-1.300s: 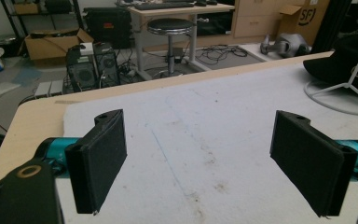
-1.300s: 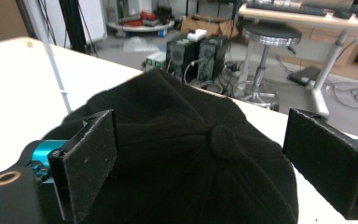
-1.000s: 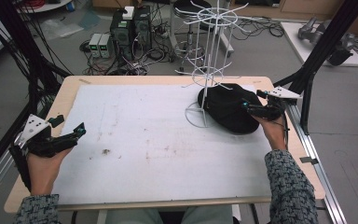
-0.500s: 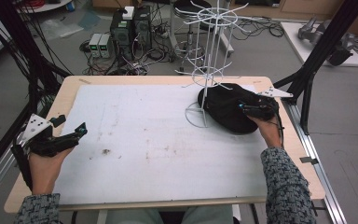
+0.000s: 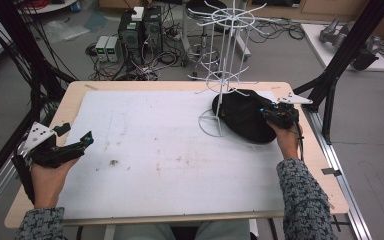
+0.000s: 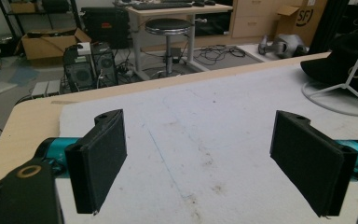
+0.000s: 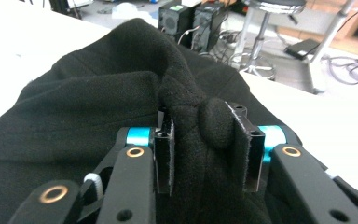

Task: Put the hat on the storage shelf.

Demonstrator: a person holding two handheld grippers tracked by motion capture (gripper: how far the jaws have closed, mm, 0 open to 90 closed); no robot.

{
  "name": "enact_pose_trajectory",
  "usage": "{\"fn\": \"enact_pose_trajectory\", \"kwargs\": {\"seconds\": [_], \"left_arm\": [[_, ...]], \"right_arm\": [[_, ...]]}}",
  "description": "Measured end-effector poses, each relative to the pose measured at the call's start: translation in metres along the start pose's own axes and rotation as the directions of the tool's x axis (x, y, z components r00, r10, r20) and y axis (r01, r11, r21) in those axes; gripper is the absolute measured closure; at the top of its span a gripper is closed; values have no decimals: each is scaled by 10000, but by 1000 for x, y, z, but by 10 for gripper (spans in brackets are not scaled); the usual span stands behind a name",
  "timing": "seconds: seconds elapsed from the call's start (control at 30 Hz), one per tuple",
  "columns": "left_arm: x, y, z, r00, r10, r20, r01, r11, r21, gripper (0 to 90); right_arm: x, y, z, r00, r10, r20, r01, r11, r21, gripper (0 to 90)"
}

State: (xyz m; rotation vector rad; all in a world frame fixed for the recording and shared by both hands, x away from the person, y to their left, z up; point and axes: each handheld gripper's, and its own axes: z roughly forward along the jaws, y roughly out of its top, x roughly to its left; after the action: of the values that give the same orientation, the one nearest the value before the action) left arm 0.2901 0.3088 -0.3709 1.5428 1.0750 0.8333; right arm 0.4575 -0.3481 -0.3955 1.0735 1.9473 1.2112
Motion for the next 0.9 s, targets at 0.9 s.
{"fn": "enact_pose_trajectory", "kwargs": {"seconds": [0.9], "left_arm": [[-2,0,3,10000,-20,97,20,10000,14,187]], "right_arm": [[-31,22,-71,9636,879,2525,-431,9831,-1779,708]]}}
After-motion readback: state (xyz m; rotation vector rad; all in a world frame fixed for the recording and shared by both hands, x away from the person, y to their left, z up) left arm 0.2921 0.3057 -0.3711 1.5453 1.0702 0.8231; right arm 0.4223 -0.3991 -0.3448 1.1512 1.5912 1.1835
